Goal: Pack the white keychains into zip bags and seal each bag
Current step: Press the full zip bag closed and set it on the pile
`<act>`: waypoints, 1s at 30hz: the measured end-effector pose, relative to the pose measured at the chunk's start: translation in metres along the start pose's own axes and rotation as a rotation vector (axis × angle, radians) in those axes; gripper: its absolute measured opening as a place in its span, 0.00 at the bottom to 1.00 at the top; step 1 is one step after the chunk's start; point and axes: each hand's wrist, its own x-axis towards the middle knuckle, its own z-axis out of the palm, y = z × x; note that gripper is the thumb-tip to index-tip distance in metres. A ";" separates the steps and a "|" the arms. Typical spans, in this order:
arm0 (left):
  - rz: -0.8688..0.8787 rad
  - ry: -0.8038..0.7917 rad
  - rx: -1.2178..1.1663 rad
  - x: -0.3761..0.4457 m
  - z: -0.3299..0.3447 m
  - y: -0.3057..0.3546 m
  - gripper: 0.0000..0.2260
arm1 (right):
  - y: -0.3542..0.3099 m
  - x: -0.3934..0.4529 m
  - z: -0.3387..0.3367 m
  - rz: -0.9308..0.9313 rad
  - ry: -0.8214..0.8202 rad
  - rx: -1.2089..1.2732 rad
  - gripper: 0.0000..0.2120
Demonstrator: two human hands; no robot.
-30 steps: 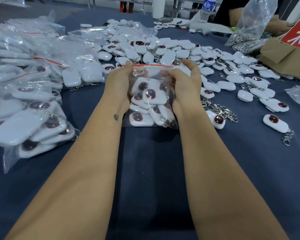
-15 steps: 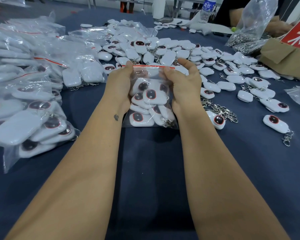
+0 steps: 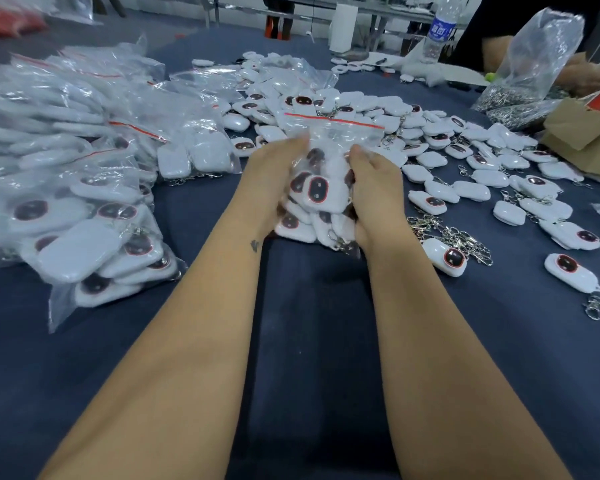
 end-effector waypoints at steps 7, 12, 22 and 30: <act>0.102 0.042 0.444 -0.014 0.008 0.011 0.11 | -0.007 -0.004 0.013 0.033 0.128 0.035 0.17; 0.220 0.225 0.506 -0.022 -0.043 0.056 0.14 | -0.041 -0.017 0.080 0.034 -0.024 0.078 0.14; 0.313 0.645 0.648 -0.039 -0.188 0.158 0.08 | -0.081 -0.037 0.192 0.029 -0.491 0.247 0.08; 0.303 0.807 1.318 -0.018 -0.187 0.139 0.25 | -0.020 -0.015 0.188 -0.303 -0.572 -0.487 0.32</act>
